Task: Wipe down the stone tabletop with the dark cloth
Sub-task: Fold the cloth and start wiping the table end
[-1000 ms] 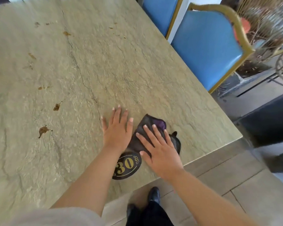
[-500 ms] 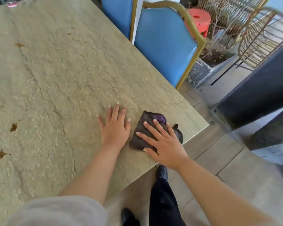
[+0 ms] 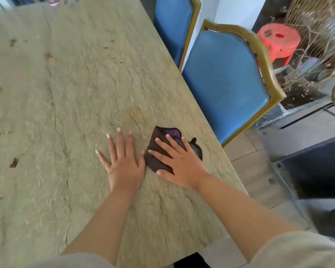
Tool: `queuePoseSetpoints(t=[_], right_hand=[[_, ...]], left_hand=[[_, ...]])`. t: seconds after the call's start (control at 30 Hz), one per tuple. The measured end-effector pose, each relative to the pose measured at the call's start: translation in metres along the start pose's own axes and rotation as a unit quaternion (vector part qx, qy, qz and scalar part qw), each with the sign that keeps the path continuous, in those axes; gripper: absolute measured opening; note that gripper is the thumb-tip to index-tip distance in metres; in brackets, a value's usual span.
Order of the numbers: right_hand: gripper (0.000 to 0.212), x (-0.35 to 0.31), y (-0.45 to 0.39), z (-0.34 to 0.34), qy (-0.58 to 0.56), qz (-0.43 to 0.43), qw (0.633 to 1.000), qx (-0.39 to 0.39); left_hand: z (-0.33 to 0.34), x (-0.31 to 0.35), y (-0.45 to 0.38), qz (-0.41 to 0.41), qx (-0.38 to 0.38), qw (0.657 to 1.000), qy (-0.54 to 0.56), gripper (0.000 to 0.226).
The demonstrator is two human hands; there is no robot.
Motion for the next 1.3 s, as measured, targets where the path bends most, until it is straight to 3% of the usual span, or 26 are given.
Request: queuePoseSetpoints(t=[0.03,0.1,0.23,0.3,0.37,0.47,0.53,0.57,0.63,0.7,0.77,0.8,0.87,1.0,1.07,1.13,1.23,1.3], right_hand=[[0.058,0.017,-0.006,-0.002,-0.005,-0.043,0.999,-0.007],[0.057,0.053,-0.027,-0.006,-0.001,-0.016,1.000,0.006],[0.059,0.087,-0.101,-0.009,0.005,0.244,0.970,0.017],[0.061,0.073,-0.142,-0.006,-0.001,0.300,0.954,-0.004],[0.060,0.041,-0.169,-0.002,-0.016,0.247,0.969,-0.017],[0.058,-0.001,-0.168,0.007,-0.033,-0.020,0.999,-0.004],[0.056,0.018,-0.161,0.005,-0.038,-0.176,0.984,0.002],[0.055,0.036,-0.166,0.002,-0.035,-0.210,0.977,0.002],[0.052,0.073,-0.184,0.001,-0.009,-0.143,0.989,0.016],[0.052,0.088,-0.209,0.000,-0.004,0.044,0.999,0.018],[0.055,0.070,-0.232,0.002,-0.010,0.183,0.983,0.008],[0.057,0.053,-0.238,0.003,-0.007,0.197,0.980,0.001],[0.056,0.019,-0.241,0.005,-0.019,0.116,0.993,-0.013],[0.048,0.002,-0.202,0.003,-0.053,-0.170,0.983,-0.035],[0.048,0.031,-0.191,-0.002,-0.043,-0.207,0.977,-0.028],[0.049,0.064,-0.188,-0.005,-0.009,-0.114,0.993,-0.014],[0.051,0.073,-0.181,-0.006,-0.014,0.140,0.990,0.001],[0.053,0.044,-0.161,0.001,-0.014,0.192,0.981,0.005]], left_hand=[[0.000,0.001,-0.001,-0.024,-0.007,1.000,-0.006,0.068],[0.002,0.002,-0.003,-0.047,-0.029,0.998,-0.017,0.074],[0.004,0.003,-0.005,-0.051,-0.034,0.998,-0.021,0.076],[0.003,0.004,-0.006,-0.054,-0.040,0.997,-0.029,0.076],[0.002,0.005,-0.007,-0.052,-0.045,0.997,-0.035,0.076],[0.001,0.003,-0.008,-0.061,-0.051,0.996,-0.036,0.077],[0.001,0.004,-0.007,-0.058,-0.052,0.996,-0.030,0.077],[0.001,0.004,-0.007,-0.059,-0.050,0.997,-0.026,0.077],[0.001,0.004,-0.007,-0.058,-0.045,0.997,-0.019,0.076],[0.002,0.003,-0.007,-0.057,-0.038,0.998,-0.015,0.075],[0.003,0.003,-0.008,-0.055,-0.035,0.998,-0.013,0.075],[0.003,0.003,-0.008,-0.054,-0.032,0.998,-0.012,0.075],[0.003,0.003,-0.008,-0.058,-0.025,0.998,-0.007,0.075],[0.000,0.004,-0.006,-0.073,0.002,0.997,0.017,0.068],[0.001,0.004,-0.005,-0.073,0.010,0.997,0.022,0.064],[0.002,0.004,-0.005,-0.070,0.014,0.997,0.026,0.062],[0.003,0.004,-0.006,-0.062,0.019,0.997,0.031,0.061],[0.003,0.004,-0.005,-0.060,0.024,0.997,0.040,0.059]])
Point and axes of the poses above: each hand's wrist, its own y-axis away from the middle knuckle, its own z-axis out of the palm, x = y × z, the point moved 1 cm from there along -y, towards the middle knuckle, and after that the axes turned 9 degrees about x, right-handed, at the moved point
